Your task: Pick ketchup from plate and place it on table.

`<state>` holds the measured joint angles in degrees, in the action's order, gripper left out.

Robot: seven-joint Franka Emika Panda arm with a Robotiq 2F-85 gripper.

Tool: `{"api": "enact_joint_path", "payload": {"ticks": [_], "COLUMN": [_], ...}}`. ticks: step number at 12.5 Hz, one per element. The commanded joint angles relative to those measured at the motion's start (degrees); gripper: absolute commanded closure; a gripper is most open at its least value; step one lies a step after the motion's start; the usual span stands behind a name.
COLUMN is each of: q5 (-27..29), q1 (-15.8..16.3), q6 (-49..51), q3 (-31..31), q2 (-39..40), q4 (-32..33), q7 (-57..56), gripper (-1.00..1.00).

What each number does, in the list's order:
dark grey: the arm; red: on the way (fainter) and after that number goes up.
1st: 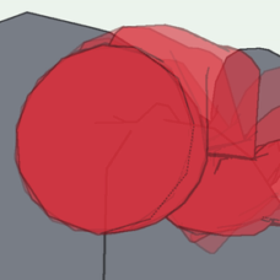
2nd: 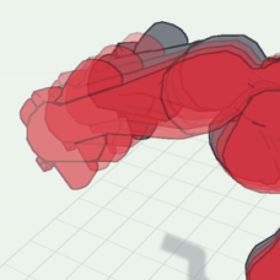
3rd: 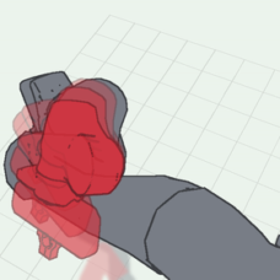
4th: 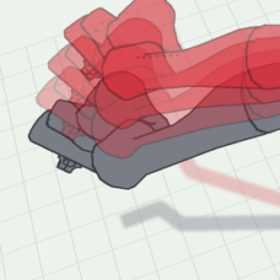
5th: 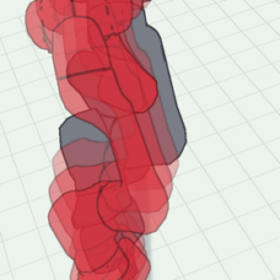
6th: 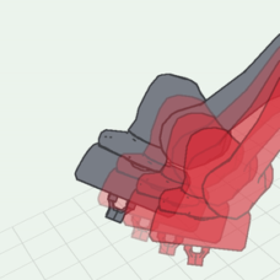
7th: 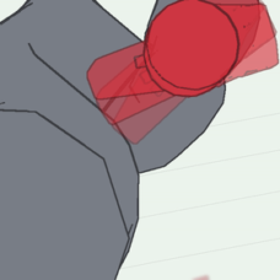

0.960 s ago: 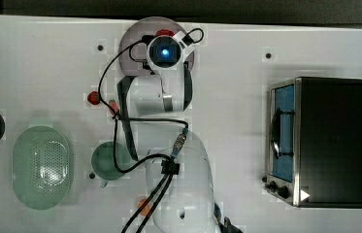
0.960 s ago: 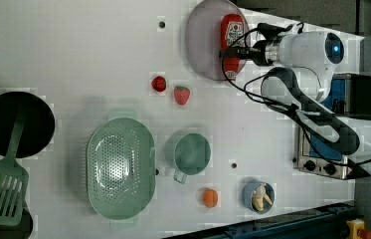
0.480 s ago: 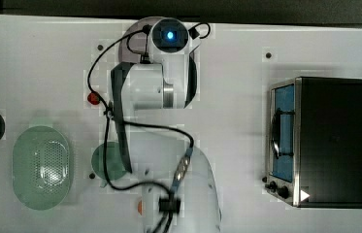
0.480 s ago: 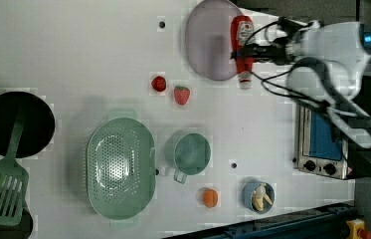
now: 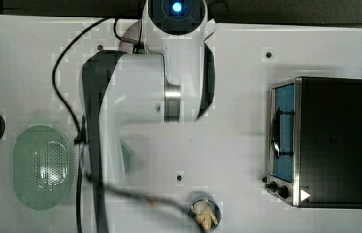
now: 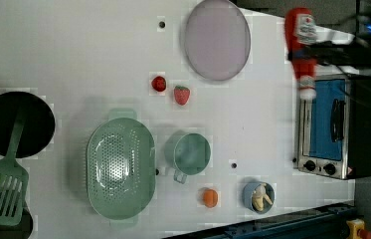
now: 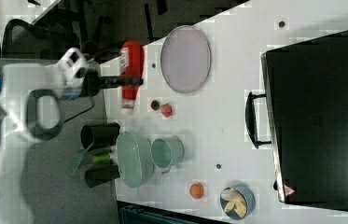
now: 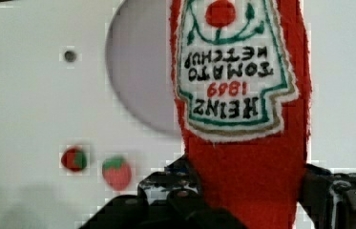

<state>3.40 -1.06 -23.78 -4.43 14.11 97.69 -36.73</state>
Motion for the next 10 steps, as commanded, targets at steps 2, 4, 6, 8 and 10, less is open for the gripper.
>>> {"api": "enact_joint_path", "payload": {"ticks": [2, 4, 6, 8, 10], "q5": [0.2, 0.2, 0.1, -0.1, -0.1], "q1": [-2.6, -2.7, -2.7, -2.7, -2.5], "q6": [2.5, 2.3, -0.1, -7.1, -13.9], "q3": [4.4, 5.9, 5.9, 5.6, 5.4], "q2": [-7.1, -11.1, -14.4, -16.5, -16.3], "q4": [6.3, 12.8, 19.8, 27.0, 33.6], "q7": [-0.8, -0.8, -0.8, -0.8, -0.8], "gripper": [-0.20, -0.20, -0.20, -0.20, -0.20]}}
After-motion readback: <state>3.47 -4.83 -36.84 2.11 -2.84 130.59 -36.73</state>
